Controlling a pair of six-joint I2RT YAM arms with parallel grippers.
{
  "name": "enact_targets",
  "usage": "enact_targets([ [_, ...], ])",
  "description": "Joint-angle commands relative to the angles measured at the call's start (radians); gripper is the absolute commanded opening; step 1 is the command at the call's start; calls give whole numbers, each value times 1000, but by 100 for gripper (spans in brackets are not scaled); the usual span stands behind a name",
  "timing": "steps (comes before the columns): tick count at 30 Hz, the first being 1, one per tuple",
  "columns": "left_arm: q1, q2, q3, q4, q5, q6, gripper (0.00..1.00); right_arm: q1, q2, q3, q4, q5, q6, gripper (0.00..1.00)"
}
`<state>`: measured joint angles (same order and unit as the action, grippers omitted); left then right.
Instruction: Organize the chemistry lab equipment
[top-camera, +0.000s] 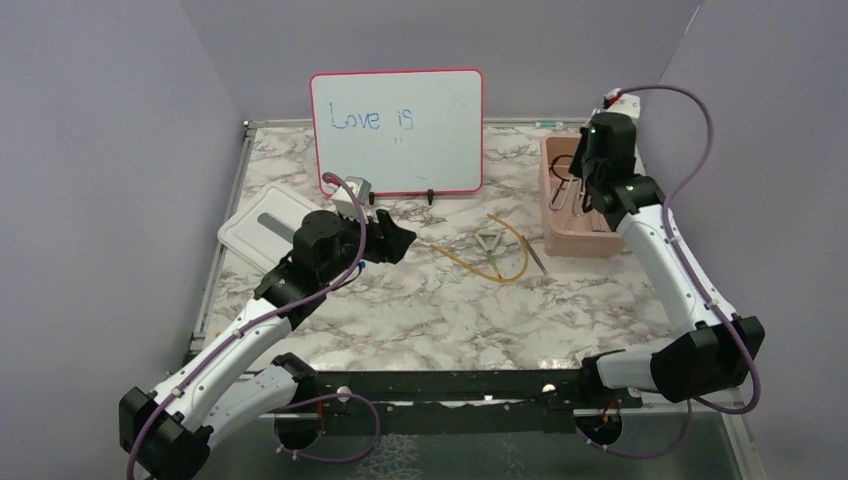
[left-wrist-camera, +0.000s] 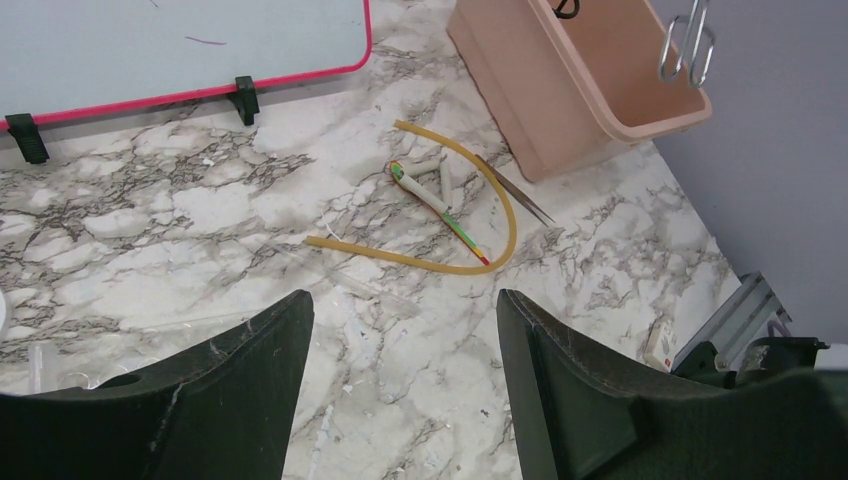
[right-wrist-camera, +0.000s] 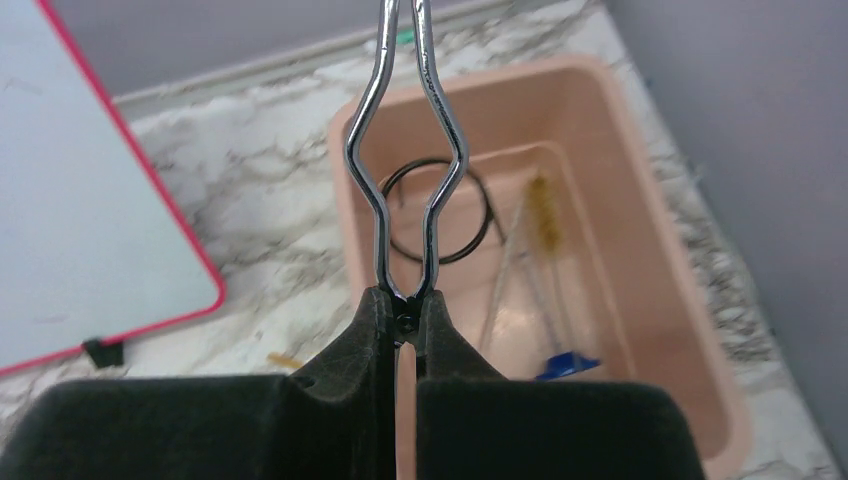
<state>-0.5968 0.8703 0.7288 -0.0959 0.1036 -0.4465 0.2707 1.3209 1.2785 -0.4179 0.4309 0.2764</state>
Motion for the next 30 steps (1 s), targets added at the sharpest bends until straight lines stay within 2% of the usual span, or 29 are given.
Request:
enact_targets([
  [1, 3, -22, 1, 17, 0, 1, 70, -114, 15, 85, 78, -63, -214, 0],
  [11, 4, -8, -10, 74, 80, -55, 70, -317, 131, 71, 121, -307, -485, 0],
  [13, 3, 0, -7, 91, 97, -69, 70, -344, 175, 94, 84, -315, -495, 0],
  [15, 4, 6, -5, 91, 115, -78, 70, -378, 211, 118, 46, -393, -489, 1],
  [20, 3, 9, -12, 128, 131, -88, 70, -391, 281, 75, 77, -461, -519, 1],
  [30, 4, 23, -17, 136, 124, -89, 70, -393, 412, 29, 125, -455, -515, 1],
])
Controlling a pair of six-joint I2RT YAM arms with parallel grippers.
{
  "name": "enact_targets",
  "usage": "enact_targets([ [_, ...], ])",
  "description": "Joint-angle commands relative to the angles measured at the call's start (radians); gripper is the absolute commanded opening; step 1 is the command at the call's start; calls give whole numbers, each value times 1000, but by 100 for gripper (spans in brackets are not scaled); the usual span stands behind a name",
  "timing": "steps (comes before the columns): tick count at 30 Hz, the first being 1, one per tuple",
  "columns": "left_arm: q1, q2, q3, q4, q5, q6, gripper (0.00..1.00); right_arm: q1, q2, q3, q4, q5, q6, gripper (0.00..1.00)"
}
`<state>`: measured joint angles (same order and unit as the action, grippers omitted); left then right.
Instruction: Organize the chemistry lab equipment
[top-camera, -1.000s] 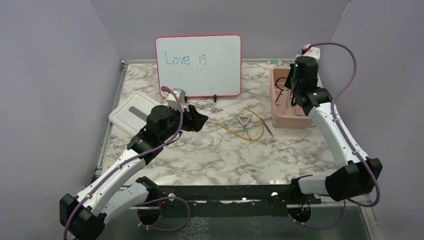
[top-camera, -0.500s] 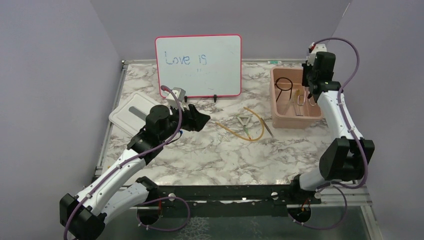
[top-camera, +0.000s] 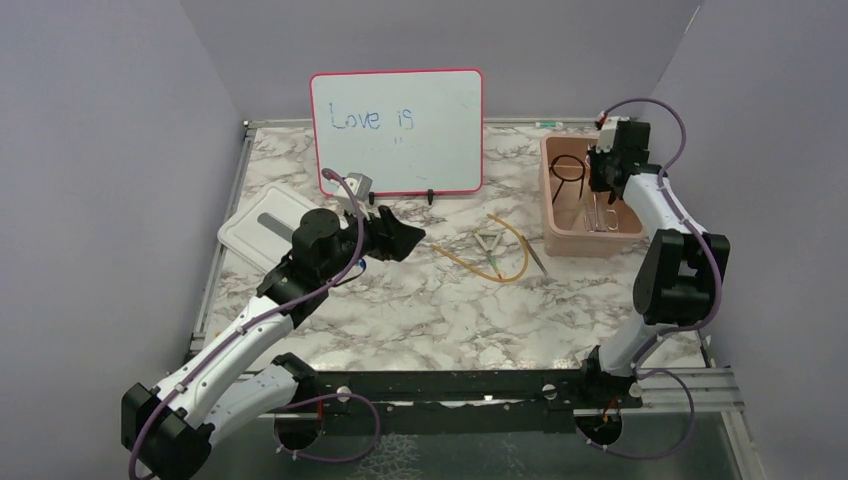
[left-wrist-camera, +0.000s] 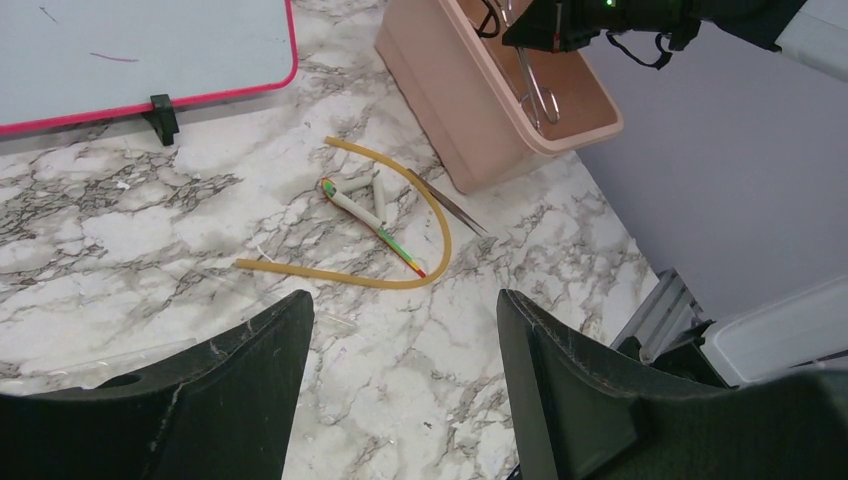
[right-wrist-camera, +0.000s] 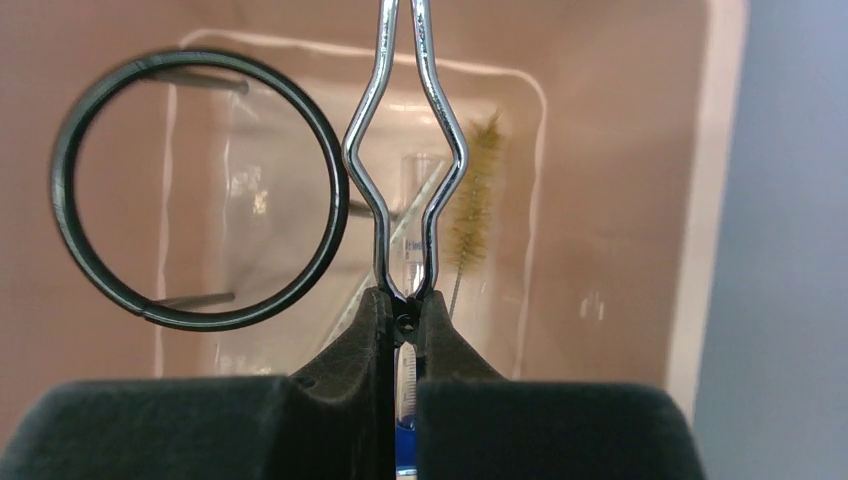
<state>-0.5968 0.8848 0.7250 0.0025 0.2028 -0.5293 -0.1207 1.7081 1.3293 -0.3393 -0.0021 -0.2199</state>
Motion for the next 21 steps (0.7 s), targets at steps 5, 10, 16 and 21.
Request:
enact_targets([
  [5, 5, 21, -11, 35, 19, -3, 70, -1, 28, -67, 50, -2, -17, 1],
  [10, 3, 29, -9, 28, 14, 1, 71, -1, 27, -117, 86, 42, -5, 3],
  [16, 4, 27, -12, 24, 8, 7, 70, -2, 79, -64, -8, 132, 53, 13],
  [21, 3, 22, -9, 16, 0, 22, 71, -1, 35, -74, -4, 131, 85, 19],
])
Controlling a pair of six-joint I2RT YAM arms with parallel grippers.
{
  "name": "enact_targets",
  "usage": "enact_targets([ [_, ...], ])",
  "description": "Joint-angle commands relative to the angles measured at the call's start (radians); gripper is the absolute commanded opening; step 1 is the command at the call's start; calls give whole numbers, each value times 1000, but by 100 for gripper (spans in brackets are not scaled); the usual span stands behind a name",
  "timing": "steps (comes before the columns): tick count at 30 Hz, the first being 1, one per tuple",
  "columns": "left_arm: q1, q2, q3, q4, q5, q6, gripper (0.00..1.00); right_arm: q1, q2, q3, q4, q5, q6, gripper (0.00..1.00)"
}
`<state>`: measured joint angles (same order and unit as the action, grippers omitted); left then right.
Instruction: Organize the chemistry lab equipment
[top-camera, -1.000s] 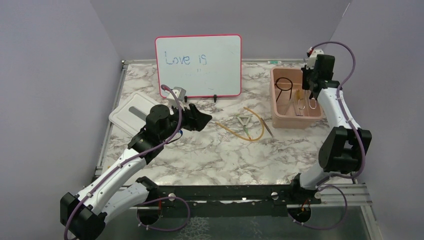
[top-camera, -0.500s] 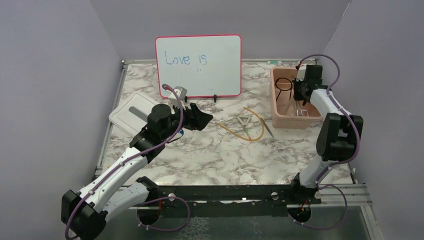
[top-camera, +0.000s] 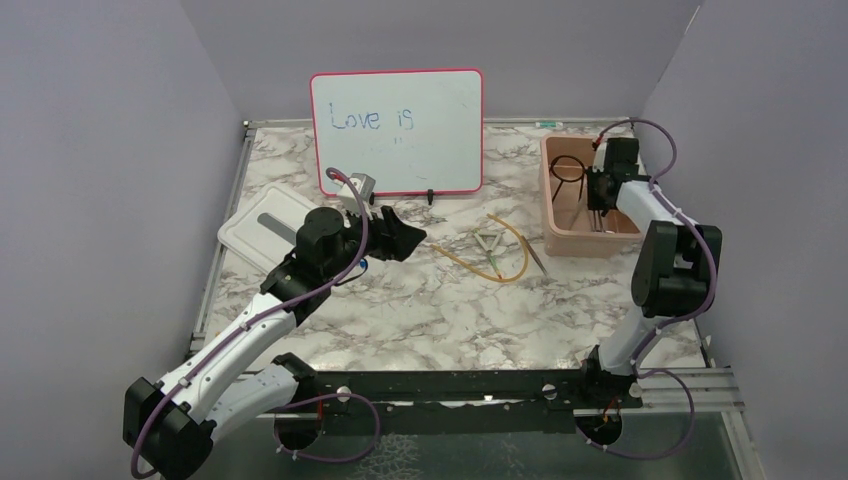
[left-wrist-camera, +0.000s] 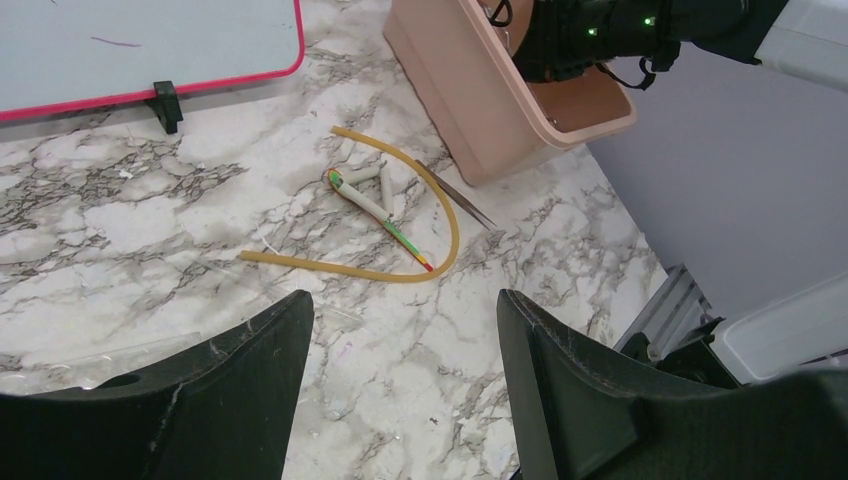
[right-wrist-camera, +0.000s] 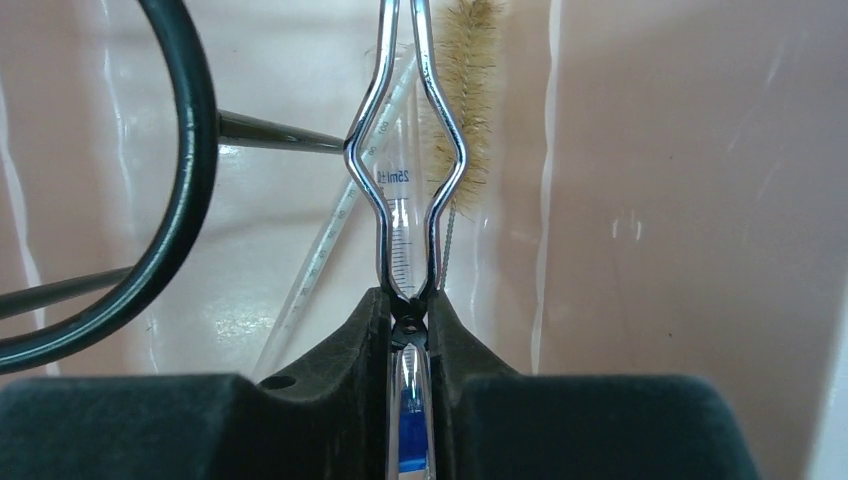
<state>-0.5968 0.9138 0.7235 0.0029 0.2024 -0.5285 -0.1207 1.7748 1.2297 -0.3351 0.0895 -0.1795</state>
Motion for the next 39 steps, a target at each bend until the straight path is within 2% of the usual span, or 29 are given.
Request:
enact_targets([
  [1, 3, -9, -7, 14, -4, 23, 71, -2, -44, 27, -12, 38, 51, 19],
  [7, 5, -17, -13, 14, -11, 22, 71, -2, -126, 64, -87, -19, 98, 24],
  [13, 4, -31, -16, 9, -17, 24, 71, -2, -198, 37, -111, 11, 161, 39],
  [19, 4, -33, -13, 5, -19, 28, 71, -2, -244, 51, -144, -13, 206, 42],
  [22, 4, -35, -13, 3, -23, 30, 71, -1, -283, 64, -172, -77, 253, 42],
  [26, 4, -36, -11, 2, -26, 34, 71, 24, -334, 86, -221, -247, 336, 42],
  [32, 4, -37, -7, -1, -37, 42, 71, 187, -436, 57, -219, -312, 405, 42],
  [36, 5, -43, -7, -1, -54, 45, 71, 387, -474, 10, -197, -193, 406, 46],
  [39, 3, -52, -8, -25, -80, 48, 71, 515, -445, -44, -184, -55, 386, 46],
])
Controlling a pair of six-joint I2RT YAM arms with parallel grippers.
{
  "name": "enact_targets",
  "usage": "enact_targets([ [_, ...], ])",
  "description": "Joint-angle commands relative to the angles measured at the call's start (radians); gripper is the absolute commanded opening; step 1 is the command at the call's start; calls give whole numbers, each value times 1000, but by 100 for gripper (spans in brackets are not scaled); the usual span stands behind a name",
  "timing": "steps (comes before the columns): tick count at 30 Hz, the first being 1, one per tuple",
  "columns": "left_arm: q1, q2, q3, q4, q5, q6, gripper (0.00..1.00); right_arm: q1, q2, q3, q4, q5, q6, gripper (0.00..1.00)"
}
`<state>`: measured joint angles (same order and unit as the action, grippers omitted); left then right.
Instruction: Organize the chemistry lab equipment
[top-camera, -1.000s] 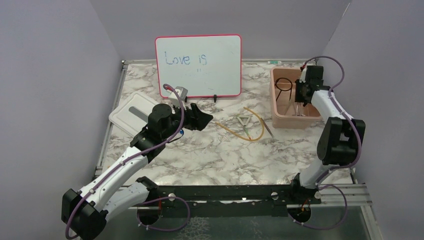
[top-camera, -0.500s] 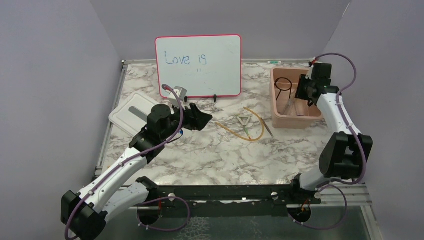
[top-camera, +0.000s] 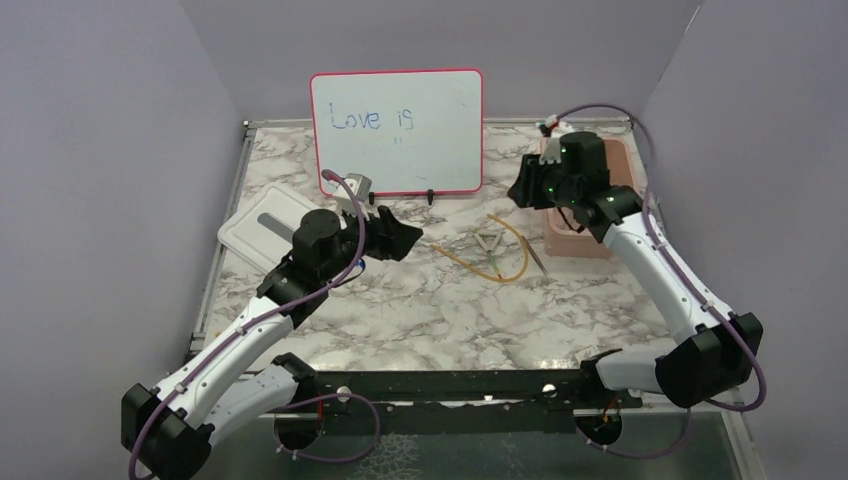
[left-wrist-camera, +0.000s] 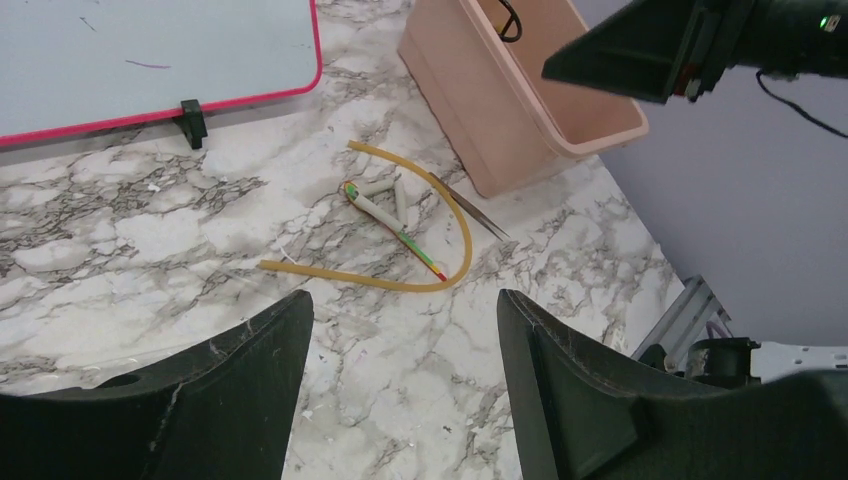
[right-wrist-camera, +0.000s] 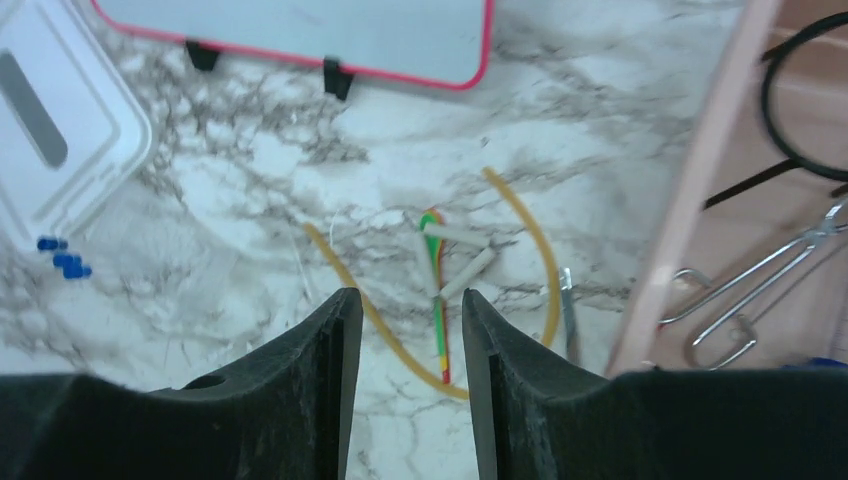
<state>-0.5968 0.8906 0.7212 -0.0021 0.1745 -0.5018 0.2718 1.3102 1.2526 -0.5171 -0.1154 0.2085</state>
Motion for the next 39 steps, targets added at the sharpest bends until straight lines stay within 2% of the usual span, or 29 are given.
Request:
enact_targets([
  [1, 3, -34, -7, -23, -67, 21, 71, 150, 41, -79, -9, 178, -4, 46],
  [8, 3, -60, -16, -35, -124, 26, 71, 248, 225, -157, 50, 193, 34, 46],
  [13, 3, -55, -19, -36, -121, 23, 71, 304, 361, -118, 72, 214, 39, 47],
  [17, 4, -58, -22, -36, -121, 20, 71, 350, 449, -58, 58, 301, 43, 47],
  [23, 5, -64, -24, -40, -130, 22, 71, 380, 493, -23, 52, 410, 62, 46],
  [35, 5, -59, -24, -40, -122, 21, 71, 381, 561, -6, 121, 392, 12, 40],
  [39, 5, -58, -25, -42, -120, 20, 71, 381, 588, 11, 97, 399, 7, 32],
])
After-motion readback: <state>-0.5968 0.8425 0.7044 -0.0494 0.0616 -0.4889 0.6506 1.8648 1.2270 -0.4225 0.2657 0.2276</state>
